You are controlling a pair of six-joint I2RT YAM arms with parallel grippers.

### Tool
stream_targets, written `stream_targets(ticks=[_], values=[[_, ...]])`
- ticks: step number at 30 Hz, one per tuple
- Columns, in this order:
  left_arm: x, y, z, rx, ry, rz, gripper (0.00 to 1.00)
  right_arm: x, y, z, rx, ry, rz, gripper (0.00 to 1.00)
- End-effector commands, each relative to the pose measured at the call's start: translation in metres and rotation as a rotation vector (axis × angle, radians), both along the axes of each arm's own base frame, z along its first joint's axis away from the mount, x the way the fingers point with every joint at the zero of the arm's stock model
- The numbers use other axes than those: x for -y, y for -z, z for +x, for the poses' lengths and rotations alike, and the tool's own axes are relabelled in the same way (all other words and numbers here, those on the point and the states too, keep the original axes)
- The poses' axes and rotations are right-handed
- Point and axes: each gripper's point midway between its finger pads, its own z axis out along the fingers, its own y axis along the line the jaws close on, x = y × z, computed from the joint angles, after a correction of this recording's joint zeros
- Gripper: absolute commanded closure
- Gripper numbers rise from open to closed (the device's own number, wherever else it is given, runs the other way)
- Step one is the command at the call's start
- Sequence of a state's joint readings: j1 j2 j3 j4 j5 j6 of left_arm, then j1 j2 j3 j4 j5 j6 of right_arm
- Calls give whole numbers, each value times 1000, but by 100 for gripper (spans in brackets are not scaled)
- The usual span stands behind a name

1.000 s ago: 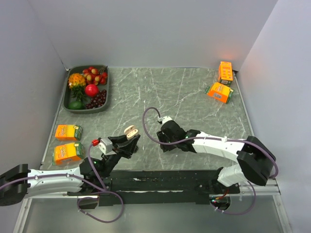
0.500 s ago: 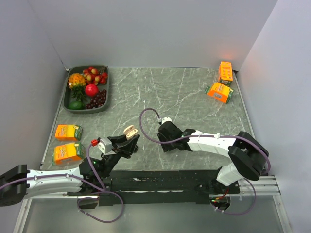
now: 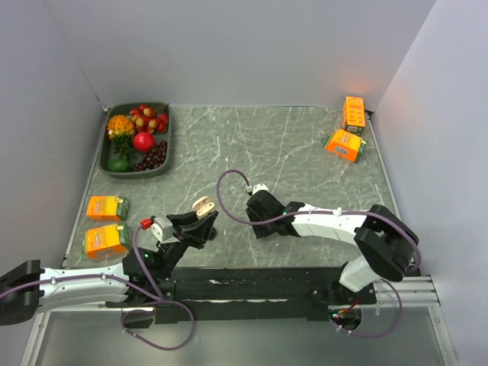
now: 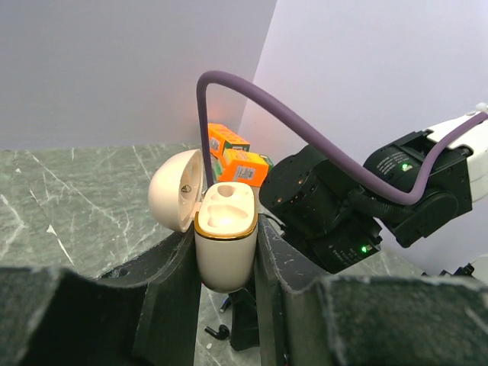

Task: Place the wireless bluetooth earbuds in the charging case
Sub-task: Pick up the earbud from the center of the board.

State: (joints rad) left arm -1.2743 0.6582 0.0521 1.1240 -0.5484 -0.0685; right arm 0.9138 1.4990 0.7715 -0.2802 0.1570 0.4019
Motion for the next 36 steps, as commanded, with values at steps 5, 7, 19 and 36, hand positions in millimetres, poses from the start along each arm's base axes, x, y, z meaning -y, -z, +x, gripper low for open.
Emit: stream_targets(ticks=[5, 7, 19, 36], values=[[-8, 52, -3, -40, 1, 85, 99, -14, -3, 10, 17, -2, 10, 55], [-7, 53, -3, -43, 1, 90, 99, -13, -1, 10, 13, -1, 5, 55], [-7, 53, -3, -47, 2, 87, 99, -11, 1, 8, 10, 2, -1, 70], [-7, 51, -1, -51, -7, 81, 99, -7, -61, 1, 85, -10, 109, 100]])
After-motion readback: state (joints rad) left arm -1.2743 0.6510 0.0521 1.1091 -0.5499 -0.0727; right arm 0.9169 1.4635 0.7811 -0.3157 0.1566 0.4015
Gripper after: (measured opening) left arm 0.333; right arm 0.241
